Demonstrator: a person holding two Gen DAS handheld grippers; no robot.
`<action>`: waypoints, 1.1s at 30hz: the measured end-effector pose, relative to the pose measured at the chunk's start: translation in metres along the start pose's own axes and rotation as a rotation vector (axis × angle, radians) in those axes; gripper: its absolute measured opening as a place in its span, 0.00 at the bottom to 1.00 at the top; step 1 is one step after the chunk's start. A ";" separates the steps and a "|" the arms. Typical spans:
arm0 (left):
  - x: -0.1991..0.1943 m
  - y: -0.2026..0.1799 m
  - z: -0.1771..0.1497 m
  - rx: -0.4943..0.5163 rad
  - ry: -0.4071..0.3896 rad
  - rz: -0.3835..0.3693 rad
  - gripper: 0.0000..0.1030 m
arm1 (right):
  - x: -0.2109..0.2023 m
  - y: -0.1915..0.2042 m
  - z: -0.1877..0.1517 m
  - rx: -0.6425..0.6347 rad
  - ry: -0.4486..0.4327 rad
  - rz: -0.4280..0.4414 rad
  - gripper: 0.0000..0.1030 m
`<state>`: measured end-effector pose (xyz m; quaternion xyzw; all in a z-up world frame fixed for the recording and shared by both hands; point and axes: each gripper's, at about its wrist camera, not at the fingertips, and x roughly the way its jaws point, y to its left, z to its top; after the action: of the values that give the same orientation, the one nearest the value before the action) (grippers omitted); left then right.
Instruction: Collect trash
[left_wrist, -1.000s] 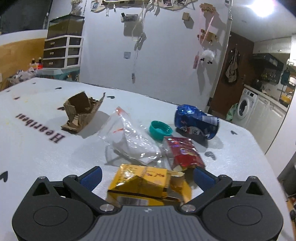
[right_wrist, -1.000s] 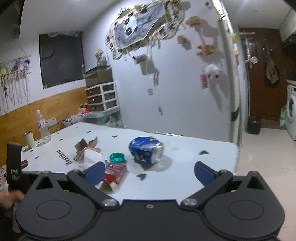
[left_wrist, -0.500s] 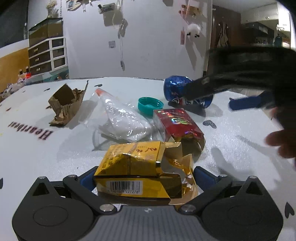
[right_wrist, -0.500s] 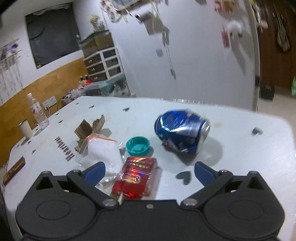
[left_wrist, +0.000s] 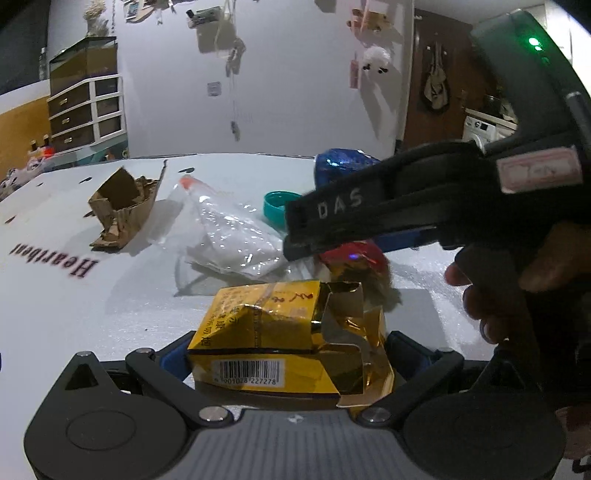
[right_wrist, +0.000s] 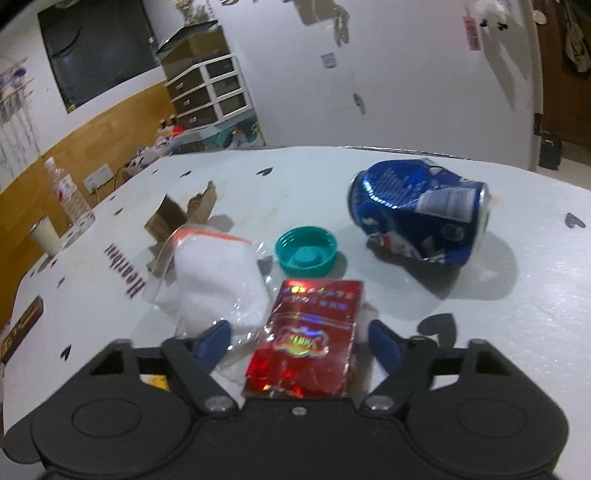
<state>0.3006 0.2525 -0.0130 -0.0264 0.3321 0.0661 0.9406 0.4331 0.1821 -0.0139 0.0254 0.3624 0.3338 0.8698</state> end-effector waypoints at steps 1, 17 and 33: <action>0.000 0.000 0.000 -0.001 0.001 0.002 1.00 | 0.000 0.001 -0.001 -0.006 0.000 -0.009 0.61; -0.003 -0.003 -0.004 0.011 0.005 -0.009 1.00 | -0.026 -0.021 -0.017 -0.079 -0.024 -0.014 0.54; -0.013 0.008 -0.003 -0.063 -0.066 0.033 0.94 | -0.065 -0.027 -0.039 -0.141 -0.071 -0.008 0.52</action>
<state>0.2880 0.2592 -0.0071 -0.0485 0.2989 0.0928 0.9485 0.3896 0.1140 -0.0102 -0.0256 0.3071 0.3538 0.8831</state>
